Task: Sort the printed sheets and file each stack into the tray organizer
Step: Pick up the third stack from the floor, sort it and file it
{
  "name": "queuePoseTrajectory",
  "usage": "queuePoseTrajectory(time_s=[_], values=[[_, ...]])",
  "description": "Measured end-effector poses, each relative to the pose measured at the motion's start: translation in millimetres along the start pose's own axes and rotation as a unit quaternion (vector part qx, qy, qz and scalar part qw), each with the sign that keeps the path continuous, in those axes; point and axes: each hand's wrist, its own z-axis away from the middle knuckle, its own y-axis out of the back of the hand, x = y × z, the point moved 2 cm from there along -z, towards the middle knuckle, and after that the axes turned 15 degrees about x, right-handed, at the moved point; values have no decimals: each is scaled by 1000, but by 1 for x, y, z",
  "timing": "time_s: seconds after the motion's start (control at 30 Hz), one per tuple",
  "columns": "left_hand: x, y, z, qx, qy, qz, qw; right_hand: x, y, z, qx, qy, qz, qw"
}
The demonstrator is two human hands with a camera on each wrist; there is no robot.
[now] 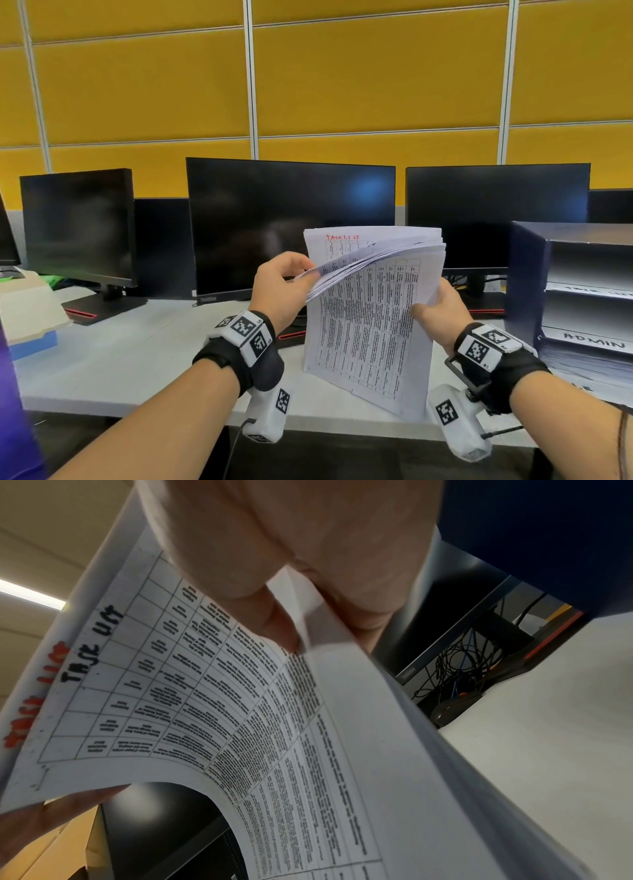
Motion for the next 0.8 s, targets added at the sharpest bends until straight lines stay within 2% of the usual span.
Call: queuePoseTrajectory(time_s=[0.1, 0.17, 0.4, 0.53, 0.6, 0.67, 0.8], values=[[-1, -1, 2, -51, 21, -13, 998, 2, 1, 0, 3, -12, 2, 1000], [-2, -1, 2, -58, 26, -14, 998, 4, 1, 0, 5, -17, 6, 1000], [-12, 2, -16, 61, 98, 51, 992, 1, 0, -1, -4, -3, 17, 1000], [-16, 1, -25, 133, 135, 73, 979, 1, -1, -2, -2, -8, 14, 1000], [-17, -1, -26, 149, 166, 93, 970, 1, -1, -2, -6, -7, 11, 1000], [-20, -4, -26, 136, 182, 109, 968, 2, 0, -3, -6, -7, 4, 1000], [-27, -9, -23, 57, 189, 101, 975, 9, 1, -5, -12, -21, -10, 1000]])
